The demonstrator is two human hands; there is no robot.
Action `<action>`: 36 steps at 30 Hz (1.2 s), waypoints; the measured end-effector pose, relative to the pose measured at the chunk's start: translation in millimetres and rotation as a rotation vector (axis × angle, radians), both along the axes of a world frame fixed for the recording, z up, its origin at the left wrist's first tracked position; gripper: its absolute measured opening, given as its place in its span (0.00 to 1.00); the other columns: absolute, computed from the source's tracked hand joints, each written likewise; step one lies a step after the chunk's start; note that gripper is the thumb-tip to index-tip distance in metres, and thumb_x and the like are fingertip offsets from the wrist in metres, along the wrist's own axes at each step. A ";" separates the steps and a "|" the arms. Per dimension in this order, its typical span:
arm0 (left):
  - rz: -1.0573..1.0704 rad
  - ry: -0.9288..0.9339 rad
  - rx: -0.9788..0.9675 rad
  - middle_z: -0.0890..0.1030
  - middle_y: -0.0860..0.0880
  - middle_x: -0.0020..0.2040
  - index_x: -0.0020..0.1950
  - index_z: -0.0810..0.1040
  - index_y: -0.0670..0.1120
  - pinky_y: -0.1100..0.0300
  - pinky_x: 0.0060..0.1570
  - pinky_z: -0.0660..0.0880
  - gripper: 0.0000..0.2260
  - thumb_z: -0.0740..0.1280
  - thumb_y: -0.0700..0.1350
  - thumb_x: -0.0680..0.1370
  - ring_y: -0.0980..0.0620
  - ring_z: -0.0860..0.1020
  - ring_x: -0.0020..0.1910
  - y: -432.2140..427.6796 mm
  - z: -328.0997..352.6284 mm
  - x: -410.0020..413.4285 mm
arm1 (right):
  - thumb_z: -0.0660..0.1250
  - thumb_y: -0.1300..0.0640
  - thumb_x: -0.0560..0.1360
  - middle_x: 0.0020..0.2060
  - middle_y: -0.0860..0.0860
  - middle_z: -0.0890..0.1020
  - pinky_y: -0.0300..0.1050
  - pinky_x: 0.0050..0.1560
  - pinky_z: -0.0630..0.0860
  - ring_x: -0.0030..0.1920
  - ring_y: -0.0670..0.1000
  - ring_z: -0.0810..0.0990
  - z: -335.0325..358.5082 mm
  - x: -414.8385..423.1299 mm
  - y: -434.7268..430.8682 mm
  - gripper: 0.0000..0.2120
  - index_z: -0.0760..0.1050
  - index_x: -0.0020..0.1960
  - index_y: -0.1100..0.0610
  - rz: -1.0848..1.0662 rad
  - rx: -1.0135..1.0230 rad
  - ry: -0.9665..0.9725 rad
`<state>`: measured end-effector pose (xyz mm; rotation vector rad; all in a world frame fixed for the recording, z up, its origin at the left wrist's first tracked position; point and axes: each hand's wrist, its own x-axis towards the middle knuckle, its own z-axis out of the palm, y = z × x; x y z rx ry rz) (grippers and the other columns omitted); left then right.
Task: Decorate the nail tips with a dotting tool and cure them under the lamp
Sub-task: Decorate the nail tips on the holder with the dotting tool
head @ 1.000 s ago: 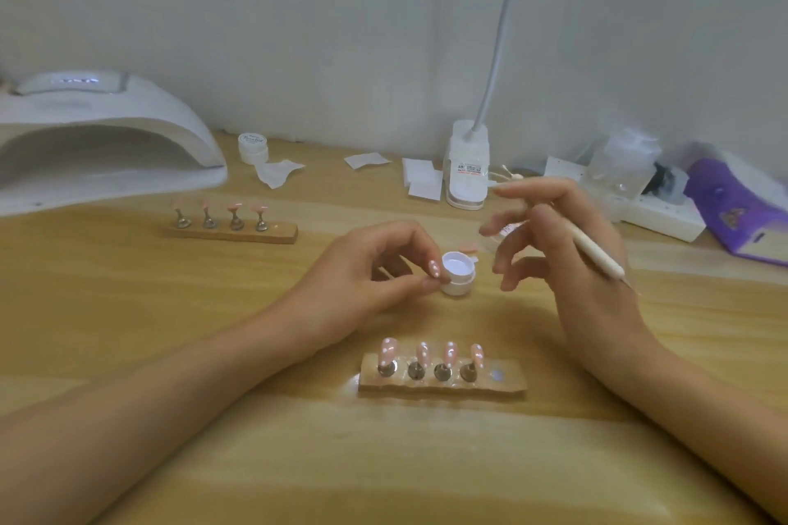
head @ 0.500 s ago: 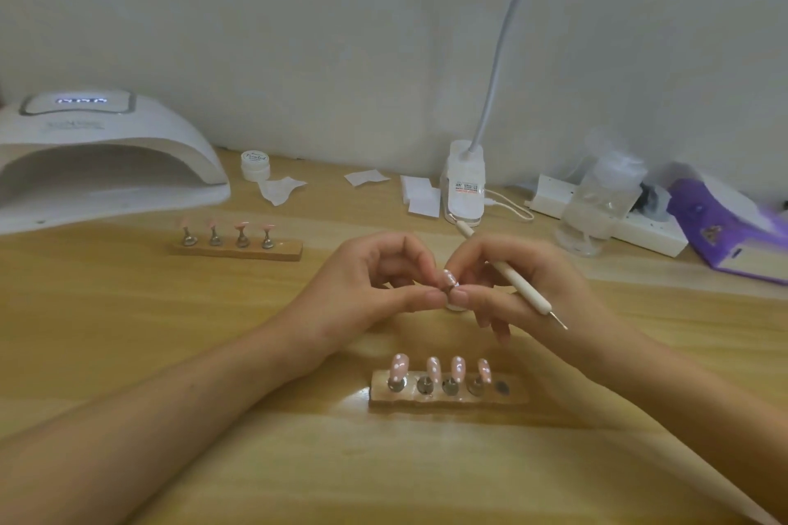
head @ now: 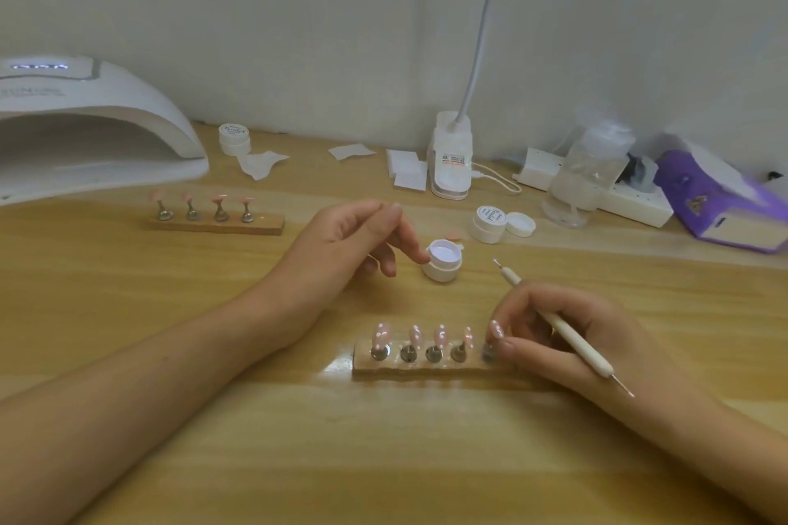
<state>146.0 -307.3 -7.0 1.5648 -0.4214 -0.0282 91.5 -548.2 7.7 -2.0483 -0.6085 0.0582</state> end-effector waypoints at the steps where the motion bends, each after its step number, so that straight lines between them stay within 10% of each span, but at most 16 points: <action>1: -0.002 0.000 0.000 0.86 0.49 0.42 0.42 0.79 0.46 0.68 0.36 0.72 0.15 0.60 0.53 0.78 0.57 0.76 0.34 0.1 -0.1 -0.1 | 0.73 0.54 0.70 0.27 0.49 0.72 0.29 0.32 0.65 0.29 0.41 0.68 -0.4 -0.6 0.7 0.02 0.81 0.41 0.52 -0.001 0.002 -0.005; 17: -0.005 0.009 -0.021 0.85 0.48 0.43 0.41 0.81 0.49 0.66 0.39 0.73 0.14 0.60 0.51 0.81 0.56 0.76 0.35 1.9 -1.6 1.2 | 0.74 0.55 0.72 0.33 0.49 0.78 0.33 0.34 0.70 0.31 0.42 0.73 2.6 7.3 -12.8 0.08 0.81 0.50 0.48 0.069 -0.124 -0.003; 23: -0.055 -0.018 -0.011 0.86 0.52 0.45 0.46 0.86 0.55 0.71 0.38 0.72 0.10 0.67 0.56 0.75 0.60 0.74 0.36 3.5 1.2 -1.8 | 0.57 0.51 0.80 0.37 0.50 0.77 0.37 0.33 0.72 0.31 0.46 0.73 36.1 29.5 0.7 0.16 0.68 0.67 0.39 -0.066 -0.130 -0.255; 28: -0.056 0.011 -0.097 0.84 0.56 0.42 0.45 0.86 0.56 0.70 0.38 0.70 0.09 0.69 0.57 0.72 0.60 0.73 0.35 5.4 2.4 -1.5 | 0.58 0.50 0.75 0.38 0.44 0.73 0.38 0.29 0.69 0.36 0.48 0.73 51.0 31.0 59.5 0.09 0.60 0.54 0.46 -0.009 -0.478 -0.590; 36: -0.032 0.180 -0.328 0.79 0.55 0.34 0.34 0.83 0.52 0.67 0.34 0.69 0.09 0.69 0.47 0.74 0.60 0.74 0.31 10.6 4.1 7.1 | 0.70 0.69 0.67 0.40 0.53 0.77 0.42 0.24 0.60 0.37 0.54 0.73 61.1 39.0 95.3 0.12 0.76 0.49 0.59 -0.008 -0.843 -1.000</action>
